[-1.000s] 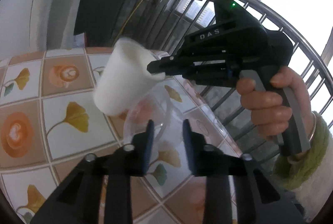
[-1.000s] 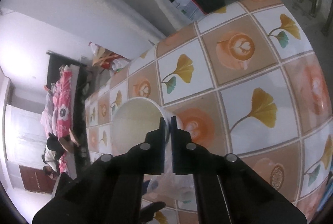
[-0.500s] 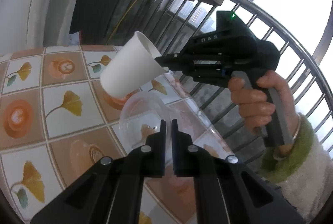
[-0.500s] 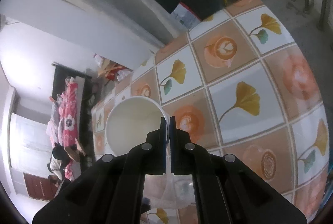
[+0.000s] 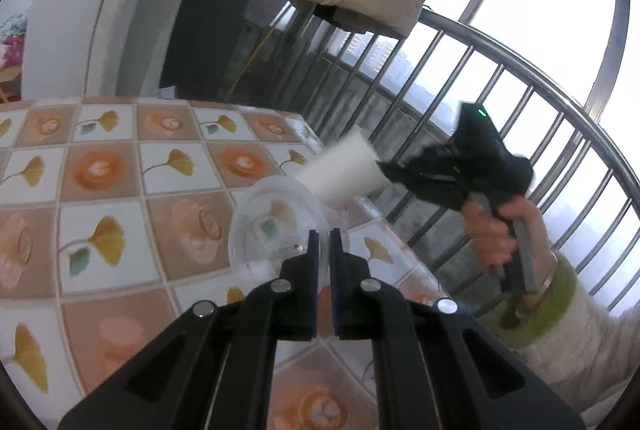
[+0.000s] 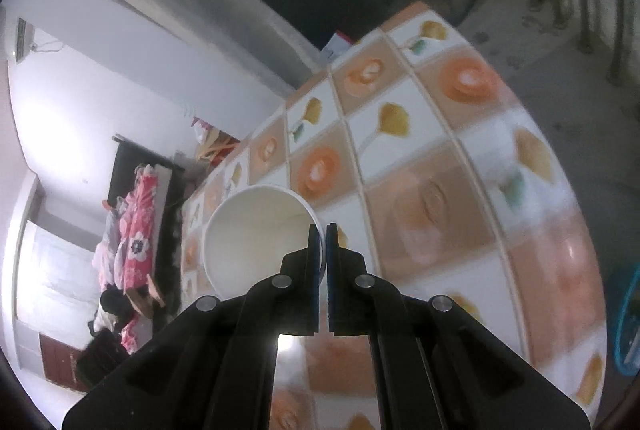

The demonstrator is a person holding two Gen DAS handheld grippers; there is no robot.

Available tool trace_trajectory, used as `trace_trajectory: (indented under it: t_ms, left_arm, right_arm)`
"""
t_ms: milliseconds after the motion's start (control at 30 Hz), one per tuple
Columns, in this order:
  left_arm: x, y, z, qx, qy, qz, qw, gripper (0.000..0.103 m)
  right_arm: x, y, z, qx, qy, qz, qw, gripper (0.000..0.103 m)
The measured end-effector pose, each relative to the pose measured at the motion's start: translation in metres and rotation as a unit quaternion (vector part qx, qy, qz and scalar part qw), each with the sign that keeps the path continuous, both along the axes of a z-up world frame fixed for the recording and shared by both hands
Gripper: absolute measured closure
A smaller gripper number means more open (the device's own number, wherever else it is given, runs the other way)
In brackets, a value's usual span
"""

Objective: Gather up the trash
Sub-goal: 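Grasp the clear plastic cup with the left gripper while the right gripper grasps the paper cup, then carry both cups to the blue wastebasket and release them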

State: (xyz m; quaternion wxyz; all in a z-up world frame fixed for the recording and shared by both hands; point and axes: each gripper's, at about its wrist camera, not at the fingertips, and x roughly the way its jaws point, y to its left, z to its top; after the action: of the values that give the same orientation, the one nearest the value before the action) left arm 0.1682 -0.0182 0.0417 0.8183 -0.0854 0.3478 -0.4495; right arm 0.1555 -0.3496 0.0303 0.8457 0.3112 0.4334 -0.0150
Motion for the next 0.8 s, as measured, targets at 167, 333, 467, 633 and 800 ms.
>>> trace_trajectory:
  t_ms: [167, 333, 467, 633, 800]
  left_arm:
    - [-0.030, 0.003, 0.003, 0.015, -0.028, 0.017, 0.9993, 0.099]
    - [-0.056, 0.001, 0.013, 0.024, -0.049, 0.019, 0.9983, 0.099]
    - [-0.072, -0.007, 0.017, 0.021, -0.042, 0.011, 0.9989, 0.099]
    - [-0.092, -0.033, 0.023, 0.026, -0.035, -0.016, 0.9989, 0.099]
    - [-0.113, -0.067, 0.034, 0.028, -0.046, -0.052, 0.9972, 0.099]
  right_arm:
    - [-0.062, 0.001, -0.008, 0.005, -0.025, -0.036, 0.999, 0.102]
    - [-0.110, 0.004, -0.011, 0.004, -0.038, -0.062, 0.997, 0.102]
    - [-0.136, 0.002, -0.012, 0.012, -0.049, -0.077, 0.996, 0.102]
    - [-0.167, -0.010, -0.013, 0.022, -0.057, -0.094, 0.994, 0.102]
    - [-0.212, -0.030, -0.004, 0.024, -0.085, -0.129, 0.988, 0.102]
